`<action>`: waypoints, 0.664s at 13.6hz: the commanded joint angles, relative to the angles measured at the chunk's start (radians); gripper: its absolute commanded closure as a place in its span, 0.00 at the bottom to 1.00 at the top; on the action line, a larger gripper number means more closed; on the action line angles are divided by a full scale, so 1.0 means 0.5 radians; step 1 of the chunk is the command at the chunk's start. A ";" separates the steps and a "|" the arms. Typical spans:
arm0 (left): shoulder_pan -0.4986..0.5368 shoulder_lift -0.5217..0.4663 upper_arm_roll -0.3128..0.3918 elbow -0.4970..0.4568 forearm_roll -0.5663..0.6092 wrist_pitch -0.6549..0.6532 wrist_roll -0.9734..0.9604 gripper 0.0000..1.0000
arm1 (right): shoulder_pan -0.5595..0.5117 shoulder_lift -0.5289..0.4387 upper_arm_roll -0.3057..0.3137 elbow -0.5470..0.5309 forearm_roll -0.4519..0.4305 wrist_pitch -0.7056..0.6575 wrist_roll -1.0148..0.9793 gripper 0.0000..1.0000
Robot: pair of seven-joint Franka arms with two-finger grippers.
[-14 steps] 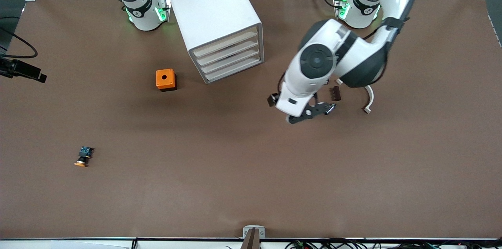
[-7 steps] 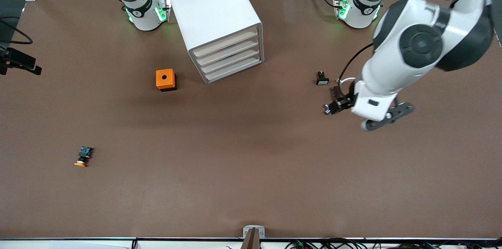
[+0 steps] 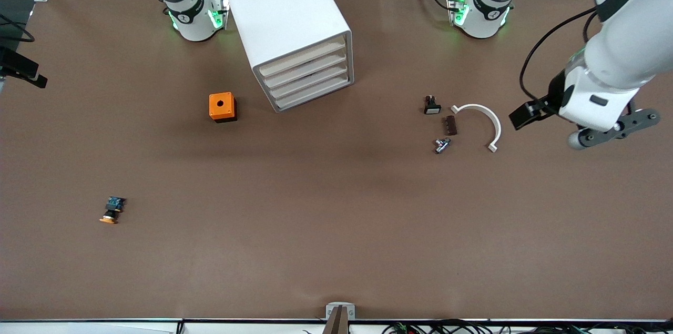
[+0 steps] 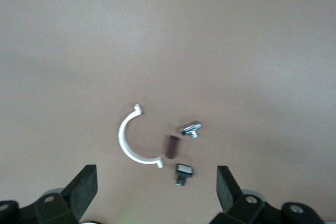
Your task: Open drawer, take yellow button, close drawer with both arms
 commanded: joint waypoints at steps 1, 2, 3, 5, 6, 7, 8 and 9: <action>-0.005 -0.220 0.123 -0.175 0.022 -0.035 0.304 0.01 | -0.010 -0.194 0.014 -0.253 0.000 0.124 0.052 0.00; -0.008 -0.296 0.172 -0.245 0.010 -0.035 0.366 0.01 | -0.004 -0.200 0.014 -0.260 0.000 0.124 0.076 0.00; -0.014 -0.388 0.190 -0.343 -0.011 -0.035 0.418 0.01 | 0.003 -0.200 0.020 -0.260 -0.006 0.127 0.119 0.00; -0.017 -0.545 0.282 -0.491 -0.124 -0.020 0.528 0.01 | 0.006 -0.200 0.020 -0.254 -0.012 0.133 0.138 0.00; -0.050 -0.600 0.331 -0.546 -0.134 -0.020 0.590 0.01 | 0.000 -0.203 0.020 -0.253 -0.012 0.136 0.138 0.00; -0.096 -0.653 0.402 -0.601 -0.137 -0.020 0.645 0.01 | 0.000 -0.200 0.023 -0.253 -0.012 0.139 0.138 0.00; -0.163 -0.708 0.484 -0.647 -0.140 -0.020 0.673 0.01 | 0.003 -0.200 0.026 -0.250 -0.009 0.142 0.141 0.00; -0.195 -0.775 0.512 -0.711 -0.149 -0.017 0.691 0.01 | 0.003 -0.200 0.027 -0.247 -0.009 0.139 0.138 0.00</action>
